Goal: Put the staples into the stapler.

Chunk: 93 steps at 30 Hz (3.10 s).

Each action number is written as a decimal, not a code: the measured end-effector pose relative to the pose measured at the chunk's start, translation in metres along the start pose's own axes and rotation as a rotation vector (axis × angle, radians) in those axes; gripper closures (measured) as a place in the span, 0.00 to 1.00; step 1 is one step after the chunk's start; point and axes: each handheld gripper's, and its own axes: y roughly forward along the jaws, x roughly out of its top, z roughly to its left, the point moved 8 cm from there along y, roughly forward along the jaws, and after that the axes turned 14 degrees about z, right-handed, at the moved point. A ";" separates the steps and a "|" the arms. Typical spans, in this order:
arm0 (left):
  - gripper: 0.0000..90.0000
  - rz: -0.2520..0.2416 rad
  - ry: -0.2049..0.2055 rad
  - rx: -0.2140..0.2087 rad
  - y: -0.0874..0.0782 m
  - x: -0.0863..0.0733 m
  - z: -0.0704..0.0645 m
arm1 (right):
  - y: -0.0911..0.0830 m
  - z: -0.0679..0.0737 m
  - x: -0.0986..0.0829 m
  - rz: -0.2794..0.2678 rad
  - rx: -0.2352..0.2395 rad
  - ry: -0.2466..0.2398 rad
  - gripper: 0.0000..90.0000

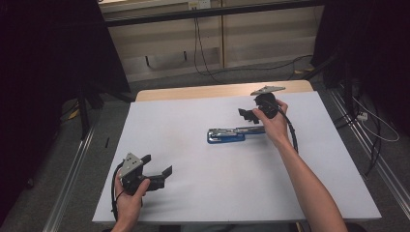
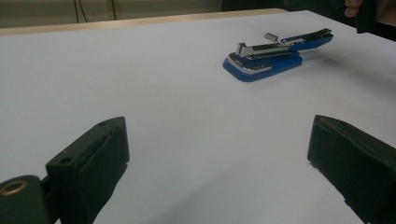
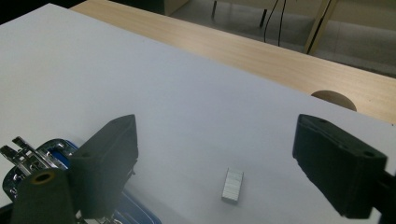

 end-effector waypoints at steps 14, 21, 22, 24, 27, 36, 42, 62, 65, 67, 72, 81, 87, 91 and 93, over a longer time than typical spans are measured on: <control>0.06 -0.006 -0.002 -0.002 -0.001 0.001 0.002 | 0.015 -0.013 -0.003 0.080 0.008 0.005 0.19; 0.06 -0.002 0.000 0.000 0.000 0.002 0.000 | 0.024 -0.017 -0.002 0.140 0.015 -0.010 0.24; 0.06 -0.001 0.003 -0.001 0.000 0.002 0.000 | 0.024 -0.019 -0.002 0.141 0.010 -0.016 0.25; 0.06 0.000 0.004 -0.001 0.000 0.001 0.001 | 0.026 -0.020 -0.003 0.171 0.016 -0.007 0.28; 0.06 0.001 0.002 0.002 -0.001 0.000 0.001 | 0.029 -0.022 -0.005 0.211 0.014 -0.004 0.34; 0.06 0.019 0.004 0.000 0.002 0.000 0.001 | 0.035 -0.019 -0.013 0.297 0.024 0.020 0.46; 0.06 0.019 0.002 -0.003 0.002 0.000 0.000 | 0.037 -0.020 -0.014 0.312 0.022 0.008 0.57; 0.06 0.037 0.004 -0.012 0.005 -0.002 0.001 | 0.045 -0.020 -0.024 0.411 0.033 0.007 0.78; 0.06 0.034 0.003 -0.013 0.005 -0.002 0.001 | 0.045 -0.021 -0.025 0.415 0.026 0.003 0.79; 0.06 0.036 0.007 -0.013 0.005 -0.002 0.001 | 0.045 -0.020 -0.025 0.418 0.014 -0.004 0.79; 0.06 0.045 0.011 -0.016 0.006 -0.002 0.001 | 0.046 -0.019 -0.024 0.423 -0.009 -0.024 0.81; 0.06 0.048 0.015 -0.015 0.006 -0.002 0.001 | 0.047 -0.020 -0.023 0.436 -0.025 -0.030 0.88; 0.06 0.048 0.016 -0.016 0.006 -0.003 0.001 | 0.046 -0.020 -0.023 0.434 -0.022 -0.026 0.88; 0.06 0.046 0.015 -0.019 0.006 -0.002 0.001 | 0.044 -0.021 -0.024 0.433 -0.015 -0.022 0.88; 0.06 0.048 0.013 -0.018 0.006 -0.003 0.001 | 0.043 -0.022 -0.023 0.422 -0.011 -0.019 0.88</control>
